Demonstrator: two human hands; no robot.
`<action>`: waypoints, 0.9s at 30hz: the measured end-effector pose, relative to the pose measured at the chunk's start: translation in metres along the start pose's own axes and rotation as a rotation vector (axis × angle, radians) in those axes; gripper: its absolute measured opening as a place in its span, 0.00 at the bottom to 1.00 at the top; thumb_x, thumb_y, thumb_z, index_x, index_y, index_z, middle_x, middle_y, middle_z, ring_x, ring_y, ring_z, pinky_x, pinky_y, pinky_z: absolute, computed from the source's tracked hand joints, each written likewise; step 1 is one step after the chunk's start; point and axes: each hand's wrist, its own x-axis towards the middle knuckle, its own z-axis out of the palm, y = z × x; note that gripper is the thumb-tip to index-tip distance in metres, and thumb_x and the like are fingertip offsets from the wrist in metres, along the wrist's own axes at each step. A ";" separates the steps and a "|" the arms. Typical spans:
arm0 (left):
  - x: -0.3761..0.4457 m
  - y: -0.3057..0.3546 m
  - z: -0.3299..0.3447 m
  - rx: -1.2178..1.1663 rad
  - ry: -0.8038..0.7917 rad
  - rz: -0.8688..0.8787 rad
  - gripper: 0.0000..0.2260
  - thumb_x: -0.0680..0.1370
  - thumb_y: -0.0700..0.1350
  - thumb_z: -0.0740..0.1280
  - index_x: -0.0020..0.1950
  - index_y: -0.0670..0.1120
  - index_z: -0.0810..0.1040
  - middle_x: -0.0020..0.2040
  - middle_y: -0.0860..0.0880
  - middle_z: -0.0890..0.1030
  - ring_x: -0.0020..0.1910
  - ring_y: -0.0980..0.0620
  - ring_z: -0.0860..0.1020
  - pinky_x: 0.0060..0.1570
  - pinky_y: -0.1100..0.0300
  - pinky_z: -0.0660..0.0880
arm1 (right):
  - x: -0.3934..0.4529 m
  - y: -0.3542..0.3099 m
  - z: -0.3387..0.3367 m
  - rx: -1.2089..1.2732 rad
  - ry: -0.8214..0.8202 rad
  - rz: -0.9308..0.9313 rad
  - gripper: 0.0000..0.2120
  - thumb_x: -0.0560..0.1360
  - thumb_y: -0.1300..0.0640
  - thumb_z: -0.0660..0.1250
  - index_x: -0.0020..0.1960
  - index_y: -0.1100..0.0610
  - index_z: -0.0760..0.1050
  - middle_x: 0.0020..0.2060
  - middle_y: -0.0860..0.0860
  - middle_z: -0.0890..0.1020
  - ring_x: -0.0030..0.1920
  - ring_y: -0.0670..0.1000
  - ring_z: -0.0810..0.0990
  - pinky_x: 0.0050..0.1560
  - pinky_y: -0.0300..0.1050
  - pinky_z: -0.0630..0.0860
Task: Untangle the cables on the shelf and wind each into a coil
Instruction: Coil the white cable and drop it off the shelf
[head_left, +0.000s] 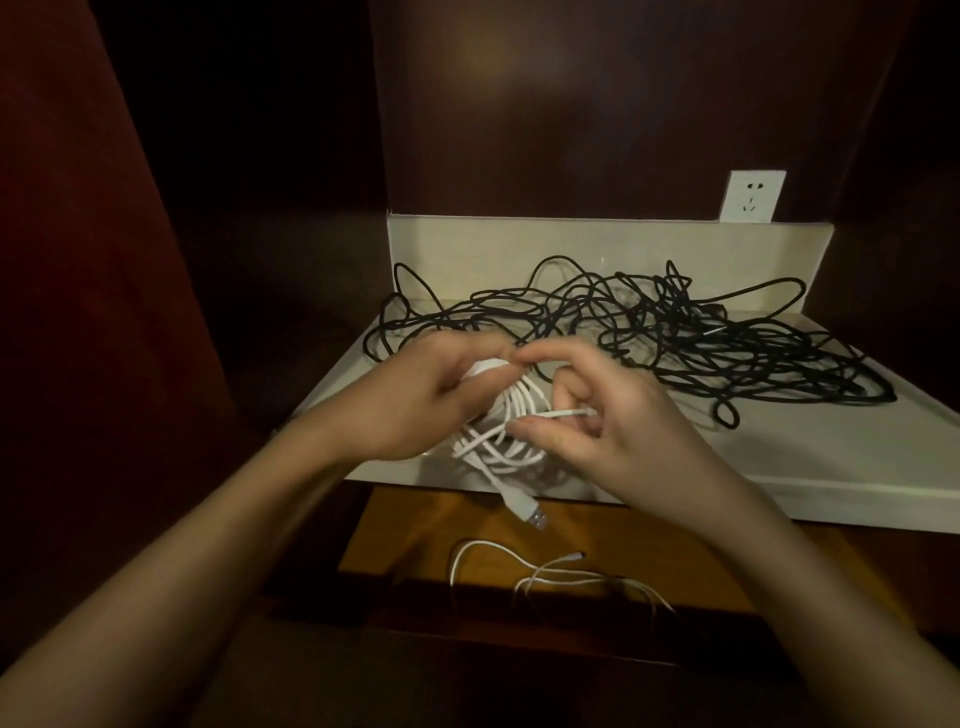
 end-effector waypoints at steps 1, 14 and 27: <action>-0.001 0.000 0.000 -0.044 -0.004 -0.023 0.10 0.84 0.47 0.61 0.54 0.45 0.79 0.35 0.49 0.76 0.32 0.57 0.72 0.34 0.60 0.69 | -0.001 0.000 0.003 0.044 0.013 0.055 0.27 0.73 0.45 0.72 0.68 0.50 0.69 0.29 0.48 0.74 0.29 0.47 0.74 0.33 0.43 0.72; -0.014 0.006 0.011 -0.309 -0.055 -0.120 0.09 0.84 0.48 0.61 0.60 0.46 0.76 0.40 0.39 0.75 0.36 0.51 0.73 0.36 0.59 0.71 | -0.005 0.009 0.011 0.406 -0.144 0.305 0.22 0.70 0.40 0.74 0.42 0.61 0.79 0.27 0.60 0.72 0.29 0.54 0.67 0.31 0.49 0.63; -0.008 -0.018 0.026 -0.509 0.549 -0.377 0.10 0.84 0.45 0.60 0.49 0.40 0.76 0.33 0.51 0.76 0.32 0.55 0.75 0.31 0.62 0.73 | -0.022 0.001 0.020 0.279 0.020 0.271 0.17 0.75 0.39 0.63 0.60 0.43 0.71 0.26 0.51 0.74 0.28 0.50 0.72 0.33 0.49 0.68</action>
